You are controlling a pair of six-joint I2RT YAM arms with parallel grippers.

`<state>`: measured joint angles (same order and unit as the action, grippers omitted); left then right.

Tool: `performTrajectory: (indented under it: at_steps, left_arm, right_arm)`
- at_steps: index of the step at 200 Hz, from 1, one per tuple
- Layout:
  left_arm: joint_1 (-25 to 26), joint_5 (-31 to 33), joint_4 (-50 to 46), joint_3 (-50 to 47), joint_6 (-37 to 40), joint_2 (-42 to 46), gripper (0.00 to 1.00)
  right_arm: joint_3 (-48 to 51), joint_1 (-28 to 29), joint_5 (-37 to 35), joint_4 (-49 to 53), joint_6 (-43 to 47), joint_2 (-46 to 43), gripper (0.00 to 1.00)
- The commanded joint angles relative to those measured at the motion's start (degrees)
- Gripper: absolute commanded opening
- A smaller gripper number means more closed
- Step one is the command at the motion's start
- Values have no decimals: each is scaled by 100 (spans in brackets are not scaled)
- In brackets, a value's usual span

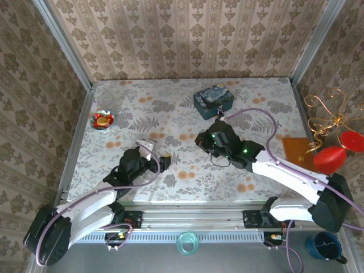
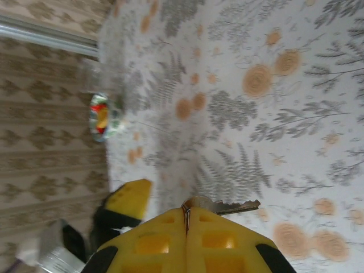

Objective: Unlock a padlock with a key

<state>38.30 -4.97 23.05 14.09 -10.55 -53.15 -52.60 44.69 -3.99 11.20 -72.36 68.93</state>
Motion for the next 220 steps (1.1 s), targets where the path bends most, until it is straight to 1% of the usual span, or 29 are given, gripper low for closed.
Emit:
performTrajectory:
  at_steps: [1, 7, 36, 61, 86, 118, 161, 192, 220]
  left_arm:
    - [305, -676, 1150, 282, 799, -332, 98]
    - [411, -702, 1310, 296, 846, -422, 100]
    - [790, -886, 2194, 282, 1072, -723, 99]
    - [965, -1049, 2237, 516, 1207, -919, 93]
    - [1082, -964, 2290, 621, 1299, -1026, 85]
    - [1083, -830, 2293, 744, 1309, -1106, 70]
    - [1076, -864, 2304, 1013, 1261, -1309, 58]
    - [1077, -626, 2460, 1096, 1152, -1447, 48]
    - [1074, -566, 2599, 1129, 1086, -1536, 42]
  right_arm:
    - [213, -56, 344, -671, -951, -271, 0]
    - [292, -56, 390, -820, -1123, -312, 0]
    - [626, -15, 581, -1671, -1772, -354, 0]
    - [646, 84, 601, -1873, -1920, -337, 0]
    - [701, 139, 723, -2106, -2081, -276, 0]
    - [820, 219, 761, -2329, -2272, -231, 0]
    - [821, 265, 843, -2456, -2322, -195, 0]
    - [830, 341, 832, -2478, -2336, -204, 0]
    - [830, 392, 812, -2490, -2358, -213, 0]
